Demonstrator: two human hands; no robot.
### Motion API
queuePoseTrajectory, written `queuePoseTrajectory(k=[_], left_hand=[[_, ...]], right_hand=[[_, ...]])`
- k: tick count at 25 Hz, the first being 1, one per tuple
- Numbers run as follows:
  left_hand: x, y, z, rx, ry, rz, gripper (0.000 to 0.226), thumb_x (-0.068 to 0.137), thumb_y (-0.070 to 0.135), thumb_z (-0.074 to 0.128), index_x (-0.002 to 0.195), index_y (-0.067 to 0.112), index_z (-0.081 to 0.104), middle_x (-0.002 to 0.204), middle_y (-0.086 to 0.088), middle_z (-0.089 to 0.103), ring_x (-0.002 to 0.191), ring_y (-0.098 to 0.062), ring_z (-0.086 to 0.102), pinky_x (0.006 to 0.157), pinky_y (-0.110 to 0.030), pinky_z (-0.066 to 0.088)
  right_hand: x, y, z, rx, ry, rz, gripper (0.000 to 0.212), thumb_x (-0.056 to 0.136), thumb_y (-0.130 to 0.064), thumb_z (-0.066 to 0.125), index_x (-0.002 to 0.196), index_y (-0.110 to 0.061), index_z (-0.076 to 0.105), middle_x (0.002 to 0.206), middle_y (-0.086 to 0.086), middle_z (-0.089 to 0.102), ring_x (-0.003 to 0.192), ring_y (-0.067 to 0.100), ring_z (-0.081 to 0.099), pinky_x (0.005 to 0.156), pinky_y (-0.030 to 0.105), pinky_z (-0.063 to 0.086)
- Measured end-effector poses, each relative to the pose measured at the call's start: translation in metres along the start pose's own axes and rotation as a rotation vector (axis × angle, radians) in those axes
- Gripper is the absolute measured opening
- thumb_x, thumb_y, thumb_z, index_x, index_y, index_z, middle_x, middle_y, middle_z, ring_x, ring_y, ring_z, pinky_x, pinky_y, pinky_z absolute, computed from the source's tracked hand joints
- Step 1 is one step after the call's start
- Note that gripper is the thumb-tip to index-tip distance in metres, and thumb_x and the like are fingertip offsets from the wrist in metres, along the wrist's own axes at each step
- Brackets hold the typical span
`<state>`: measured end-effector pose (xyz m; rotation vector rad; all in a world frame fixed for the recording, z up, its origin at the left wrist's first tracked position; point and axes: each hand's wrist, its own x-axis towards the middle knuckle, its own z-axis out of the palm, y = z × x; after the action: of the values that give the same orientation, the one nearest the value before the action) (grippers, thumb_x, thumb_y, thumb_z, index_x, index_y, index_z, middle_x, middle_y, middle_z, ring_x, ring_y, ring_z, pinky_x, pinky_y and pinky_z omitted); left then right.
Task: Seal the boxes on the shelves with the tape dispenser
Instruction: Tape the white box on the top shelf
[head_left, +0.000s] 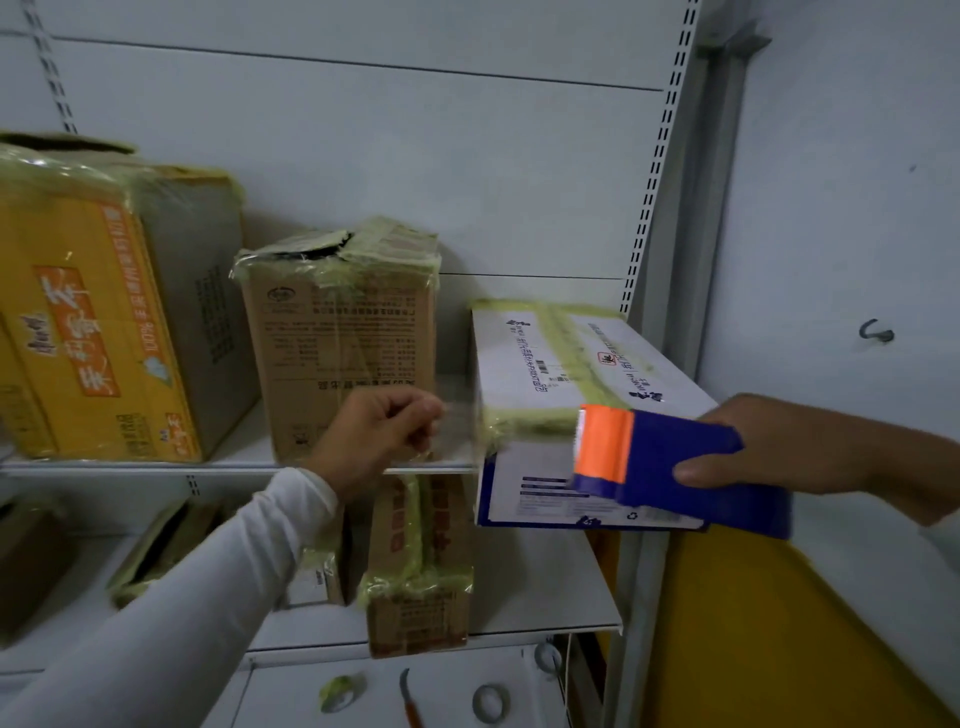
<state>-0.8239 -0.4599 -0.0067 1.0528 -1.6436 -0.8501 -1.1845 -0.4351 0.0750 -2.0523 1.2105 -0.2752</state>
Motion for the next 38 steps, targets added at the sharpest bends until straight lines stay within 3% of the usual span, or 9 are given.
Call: queuePoseTrajectory(k=[3,9,14,19,22,25,31,35,38], left_hand=[[-0.001,-0.005,0.002,0.017,-0.009,-0.022,0.017,0.092,0.019,0.056,0.09,0.012,0.071,0.079,-0.006,0.07,0.074,-0.021,0.066,0.071,-0.032,0.056],[0.004,-0.003,0.028,0.023,0.064,-0.083,0.017,0.093,0.016,0.055,0.086,0.013,0.07,0.076,-0.002,0.07,0.069,-0.014,0.065,0.066,-0.023,0.055],[0.008,-0.01,0.044,0.1,0.115,-0.157,0.02,0.093,0.021,0.056,0.082,0.012,0.07,0.074,-0.004,0.069,0.067,-0.015,0.063,0.065,-0.021,0.054],[0.012,-0.019,0.041,0.513,0.167,-0.199,0.028,0.082,0.043,0.067,0.096,0.018,0.066,0.086,0.004,0.068,0.075,-0.007,0.063,0.071,-0.021,0.05],[0.002,-0.024,0.044,0.505,0.32,0.052,0.032,0.089,0.039,0.058,0.114,0.018,0.062,0.085,0.009,0.065,0.076,-0.002,0.061,0.077,-0.028,0.056],[0.009,-0.017,0.054,0.568,0.224,0.301,0.05,0.088,0.056,0.044,0.121,0.022,0.061,0.077,0.012,0.061,0.065,-0.001,0.056,0.067,-0.024,0.054],[0.025,-0.018,0.054,0.662,-0.049,0.342,0.055,0.084,0.065,0.045,0.114,0.023,0.062,0.091,0.005,0.07,0.075,-0.007,0.064,0.07,-0.031,0.058],[0.028,-0.019,0.055,0.764,0.02,0.4,0.046,0.088,0.054,0.051,0.117,0.021,0.062,0.093,-0.001,0.071,0.08,-0.015,0.067,0.073,-0.032,0.057],[0.024,-0.017,0.037,0.749,-0.017,0.366,0.058,0.084,0.056,0.044,0.124,0.017,0.06,0.093,-0.004,0.072,0.079,-0.013,0.068,0.075,-0.033,0.058]], right_hand=[[-0.011,0.011,-0.026,-0.011,-0.016,0.071,0.014,0.079,-0.044,0.072,0.081,-0.031,0.076,0.087,-0.001,0.078,0.075,0.015,0.074,0.06,0.017,0.052],[-0.007,0.01,-0.049,-0.066,-0.024,0.15,0.017,0.078,-0.047,0.069,0.072,-0.033,0.076,0.08,0.001,0.077,0.066,0.013,0.071,0.055,0.016,0.048],[0.006,0.006,-0.051,-0.073,-0.042,0.188,0.027,0.079,-0.046,0.066,0.084,-0.02,0.075,0.085,0.0,0.078,0.071,0.012,0.073,0.057,0.015,0.05],[0.018,0.01,-0.051,-0.08,-0.038,0.232,0.034,0.079,-0.045,0.067,0.094,-0.014,0.072,0.089,-0.002,0.078,0.075,0.013,0.074,0.058,0.014,0.051],[0.019,0.011,-0.051,-0.082,-0.042,0.238,0.033,0.079,-0.045,0.067,0.094,-0.015,0.072,0.089,-0.001,0.078,0.075,0.014,0.075,0.057,0.014,0.051],[0.02,0.014,-0.051,-0.074,-0.038,0.243,0.034,0.079,-0.044,0.067,0.095,-0.014,0.071,0.089,-0.001,0.078,0.075,0.014,0.075,0.056,0.015,0.052],[0.019,0.015,-0.05,-0.084,-0.049,0.238,0.036,0.079,-0.046,0.067,0.099,-0.015,0.07,0.092,-0.003,0.078,0.078,0.013,0.075,0.058,0.015,0.052],[0.018,0.008,-0.048,-0.077,-0.05,0.224,0.039,0.077,-0.047,0.066,0.101,-0.016,0.068,0.093,-0.005,0.077,0.082,0.014,0.074,0.062,0.017,0.054],[0.014,0.001,-0.038,-0.033,-0.072,0.198,0.039,0.081,-0.049,0.068,0.104,-0.018,0.067,0.097,-0.006,0.077,0.087,0.013,0.074,0.065,0.017,0.054]])
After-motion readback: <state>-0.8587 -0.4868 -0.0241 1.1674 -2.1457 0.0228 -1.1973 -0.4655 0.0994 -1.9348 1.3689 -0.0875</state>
